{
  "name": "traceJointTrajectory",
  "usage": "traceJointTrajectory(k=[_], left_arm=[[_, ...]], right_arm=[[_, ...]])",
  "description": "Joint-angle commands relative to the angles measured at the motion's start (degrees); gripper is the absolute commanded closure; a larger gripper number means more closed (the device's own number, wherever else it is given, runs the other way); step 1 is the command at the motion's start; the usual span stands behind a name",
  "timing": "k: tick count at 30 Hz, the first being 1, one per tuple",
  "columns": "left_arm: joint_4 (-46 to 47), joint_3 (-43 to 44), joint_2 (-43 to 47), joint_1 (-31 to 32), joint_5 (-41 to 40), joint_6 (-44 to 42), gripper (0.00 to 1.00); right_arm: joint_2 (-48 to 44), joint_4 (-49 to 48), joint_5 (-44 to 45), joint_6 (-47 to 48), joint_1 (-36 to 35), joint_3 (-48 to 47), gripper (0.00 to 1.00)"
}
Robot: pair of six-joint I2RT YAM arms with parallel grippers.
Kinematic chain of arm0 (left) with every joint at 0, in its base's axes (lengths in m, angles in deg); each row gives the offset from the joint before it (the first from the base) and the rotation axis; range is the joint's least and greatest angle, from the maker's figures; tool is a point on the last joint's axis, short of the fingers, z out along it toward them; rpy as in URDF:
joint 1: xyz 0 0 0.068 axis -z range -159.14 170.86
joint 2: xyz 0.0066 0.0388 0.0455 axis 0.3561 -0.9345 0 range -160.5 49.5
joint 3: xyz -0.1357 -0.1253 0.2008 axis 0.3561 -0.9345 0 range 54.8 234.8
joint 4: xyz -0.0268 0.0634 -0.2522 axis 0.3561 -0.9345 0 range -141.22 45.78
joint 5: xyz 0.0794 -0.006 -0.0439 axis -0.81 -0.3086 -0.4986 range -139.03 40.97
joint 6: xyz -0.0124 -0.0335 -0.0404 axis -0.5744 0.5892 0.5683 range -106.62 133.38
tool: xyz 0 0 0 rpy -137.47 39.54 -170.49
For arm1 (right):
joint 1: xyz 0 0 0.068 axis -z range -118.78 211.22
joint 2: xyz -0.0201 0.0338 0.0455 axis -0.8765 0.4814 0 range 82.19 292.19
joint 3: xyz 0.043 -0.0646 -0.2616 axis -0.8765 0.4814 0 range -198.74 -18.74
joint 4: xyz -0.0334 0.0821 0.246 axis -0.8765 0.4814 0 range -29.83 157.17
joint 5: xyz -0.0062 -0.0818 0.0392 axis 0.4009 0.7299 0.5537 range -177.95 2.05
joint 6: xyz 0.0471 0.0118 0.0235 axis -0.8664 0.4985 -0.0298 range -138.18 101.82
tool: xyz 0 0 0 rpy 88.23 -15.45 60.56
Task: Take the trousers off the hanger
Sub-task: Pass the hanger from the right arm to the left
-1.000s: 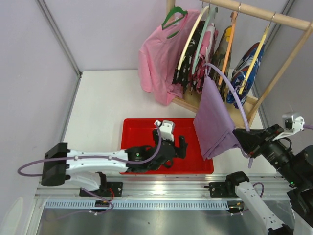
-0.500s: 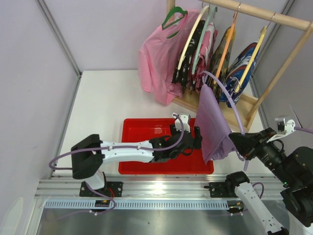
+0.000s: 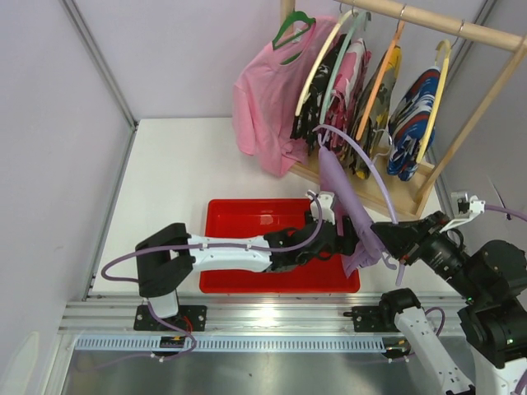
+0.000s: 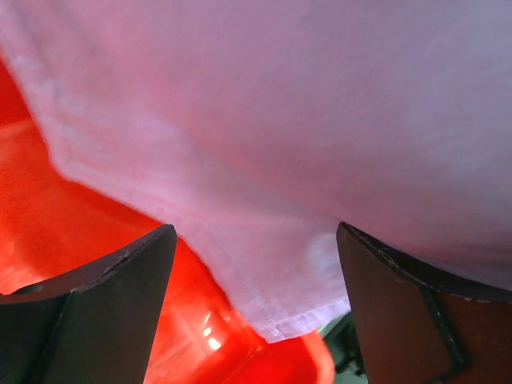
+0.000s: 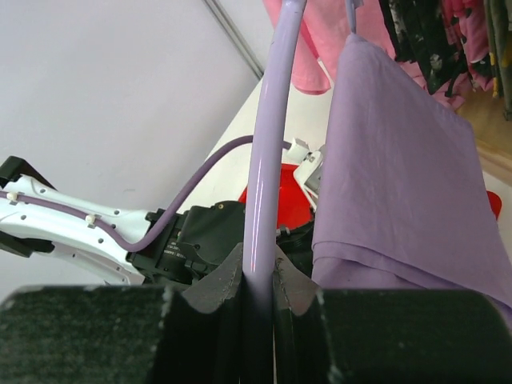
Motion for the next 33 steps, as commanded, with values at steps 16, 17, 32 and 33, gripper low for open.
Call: traceJointTrajectory(k=[16,17,32,33], left_arm=[[2.41,12.52,-2.46,-0.13,6.69,-4.50,0.12],[2.41,11.47,-1.85,-0.30,6.26,-4.23,0.12],[3.20,-6.54,6.41,-2.50,3.70,2.01,0.12],[3.20,-7.26,7.81,-2.50,3.44,2.27,0.12]], right_arm=[[1.88,-5.29,7.62,4.07,1.32,-13.24,1.00],[1.61,-6.25,6.40,4.06,1.41,-12.45,1.00],[-1.64,-12.49,-2.31,-2.53,2.03,4.60,1.00],[-1.56,-12.76,-2.75,-3.14,2.03,5.13,1.00]])
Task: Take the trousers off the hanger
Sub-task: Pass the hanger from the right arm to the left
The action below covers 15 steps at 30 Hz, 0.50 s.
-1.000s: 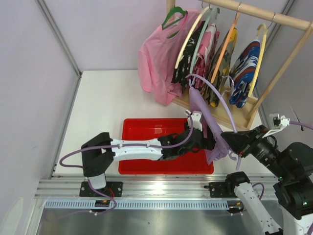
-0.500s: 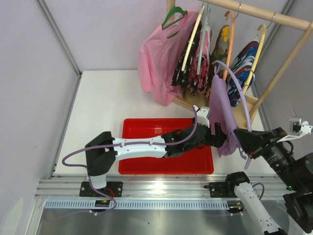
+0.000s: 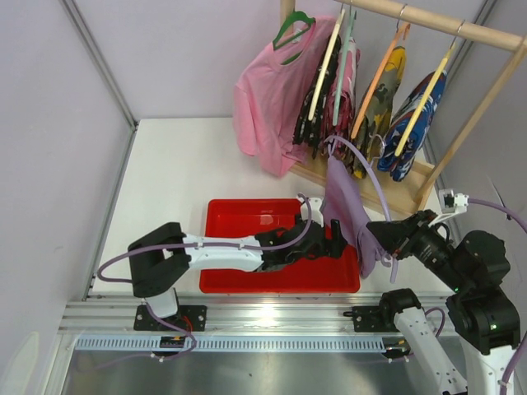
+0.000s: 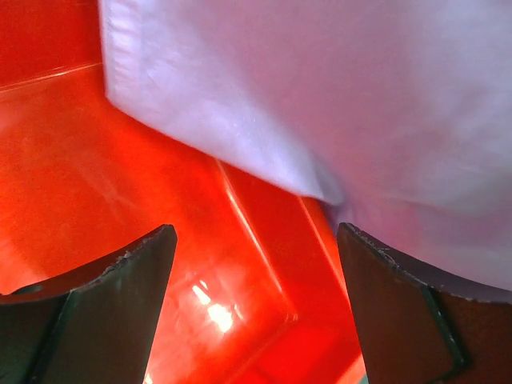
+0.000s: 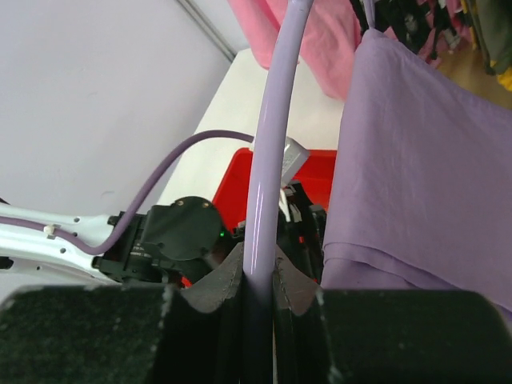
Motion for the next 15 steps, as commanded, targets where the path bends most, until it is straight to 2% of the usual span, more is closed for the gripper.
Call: traceJointTrajectory(k=[1,10,15], left_arm=[[2.46,-2.36,6.88,-0.07,-2.16,1.93,0.12],[-1.49,-12.65,19.71,-0.07,-6.73,2.28,0.10],[-5.09,-17.21,30.76,-0.07,-9.53,2.02,0.09]], right_arm=[[-1.14,-13.26,-5.26,-2.51,0.13,0.44,1.00],[0.53,-20.38,-6.95,-5.59,-1.28,9.23,1.00],[1.58,-24.16,-6.50,-7.34,-1.89,12.39,1.00]])
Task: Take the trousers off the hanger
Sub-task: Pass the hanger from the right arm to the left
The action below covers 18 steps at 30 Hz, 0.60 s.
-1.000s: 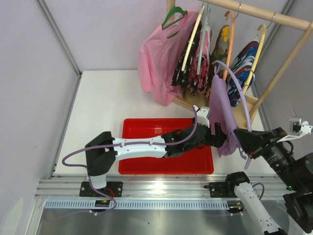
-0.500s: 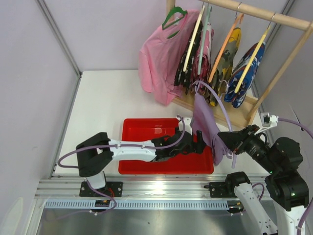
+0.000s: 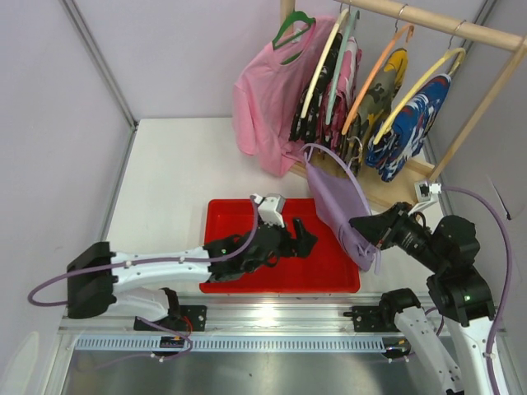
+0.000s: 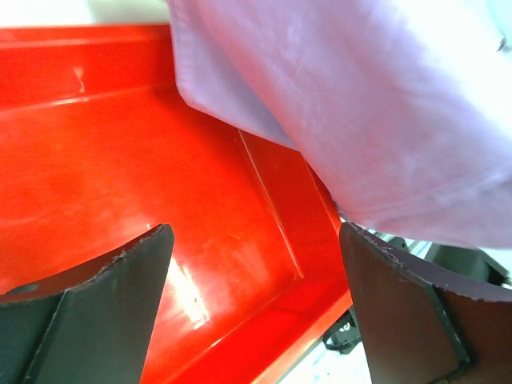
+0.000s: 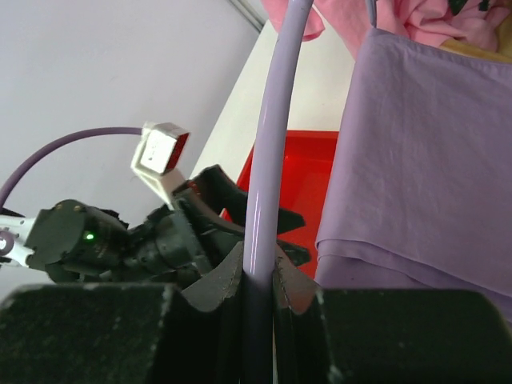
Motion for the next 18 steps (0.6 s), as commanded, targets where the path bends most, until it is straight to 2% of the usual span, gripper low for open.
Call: traceJointTrajectory(k=[1,6,9,12,13,14,15,18], left_arm=[[-2.06,-2.14,7.90,-0.07,-3.97,0.64,0.09],[-2.85,-3.02,16.78,-0.16,-3.18,-2.35,0.07],[-4.08,-1.18,18.11,-0.16,-2.12,-4.11,0.06],[-5.14,0.58,18.55,-0.16,-2.30,-5.16,0.05],[-5.66,1.19,18.82,-0.16,-2.56,-5.25,0.05],[-5.93,1.37,18.99,-0.16,-2.91,-5.25,0.05],[-6.02,1.46,19.34,-0.16,-3.26,-4.99,0.05],[-9.53,1.20,21.36,-0.42,-6.24,-3.85,0.04]], right_arm=[[0.51,-14.39,-1.52,-2.05,-0.60,1.55,1.00],[2.80,-19.15,0.31,-4.61,-4.55,4.72,1.00],[5.43,-20.82,6.11,-3.39,-11.66,5.25,1.00],[9.21,-22.14,16.55,-1.72,-23.25,4.90,1.00],[11.22,-23.01,24.15,-0.06,-30.42,4.73,1.00],[12.28,-23.63,27.97,1.00,-30.49,4.72,1.00],[13.25,-24.33,32.71,1.80,-37.45,4.64,1.00],[17.64,-28.55,46.96,4.61,-48.92,4.55,1.00]])
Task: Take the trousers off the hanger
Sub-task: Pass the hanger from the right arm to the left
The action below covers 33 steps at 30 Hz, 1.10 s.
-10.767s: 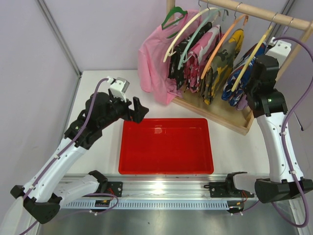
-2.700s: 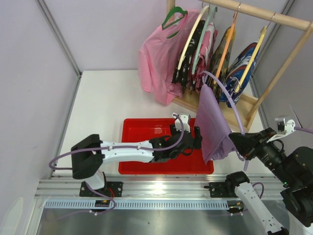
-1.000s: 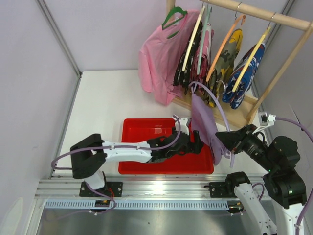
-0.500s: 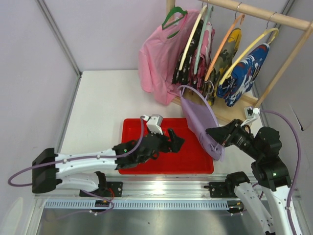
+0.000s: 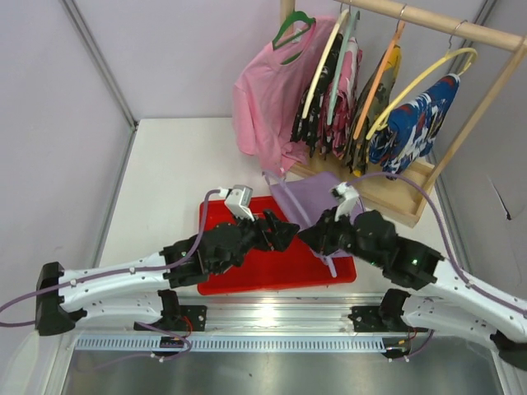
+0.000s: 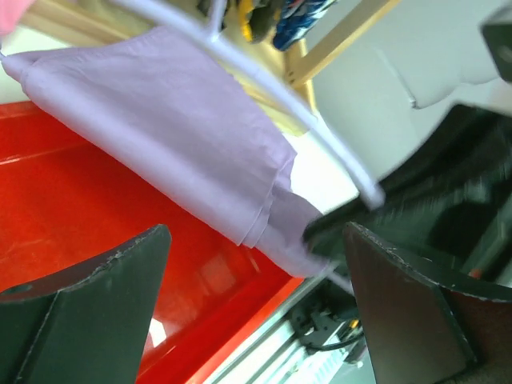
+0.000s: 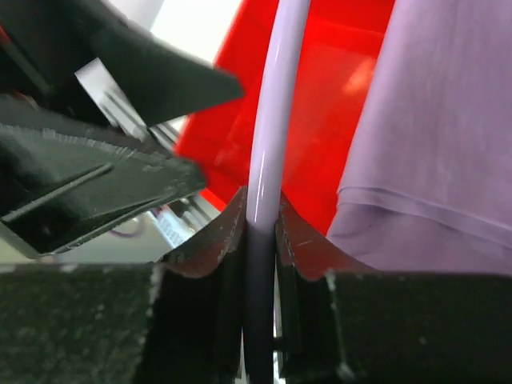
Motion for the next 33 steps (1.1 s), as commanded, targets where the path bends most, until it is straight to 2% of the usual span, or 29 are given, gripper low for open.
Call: traceJointTrajectory(k=[1,2,6,9,13,19,24,33], left_arm=[[-4.07,1.81,3.79,-0.58,-4.17,0.02,0.04],[-5.03,1.55,5.63,-0.75,-4.88,1.07,0.04],[-9.43,-1.26,11.52,-2.59,-8.05,3.54,0.04],[-11.62,-2.32,15.13,-3.74,-7.52,4.16,0.04],[-13.56,-1.36,16.19,-4.27,-7.00,3.02,0.03],[-16.73,-0.47,13.21,-5.76,-6.82,4.86,0.04],[-15.51,-2.93,13.37,-9.27,-5.15,5.83,0.06],[-12.78,-6.80,14.35,-17.45,3.37,5.30,0.14]], right_arm=[[3.07,-15.04,20.57,5.32,-10.71,-1.44,1.00],[5.60,-16.01,25.91,5.58,-12.82,-1.44,1.00],[11.51,-26.52,33.85,6.29,-20.73,0.05,1.00],[15.54,-32.61,36.15,6.90,-22.41,1.02,1.00],[20.39,-36.32,36.51,7.96,-23.82,-0.82,1.00],[26.71,-41.42,36.07,6.47,-24.26,-2.05,1.00],[30.59,-45.45,36.42,4.01,-25.67,-1.53,1.00],[39.29,-51.70,40.47,3.13,-29.36,-2.14,1.00]])
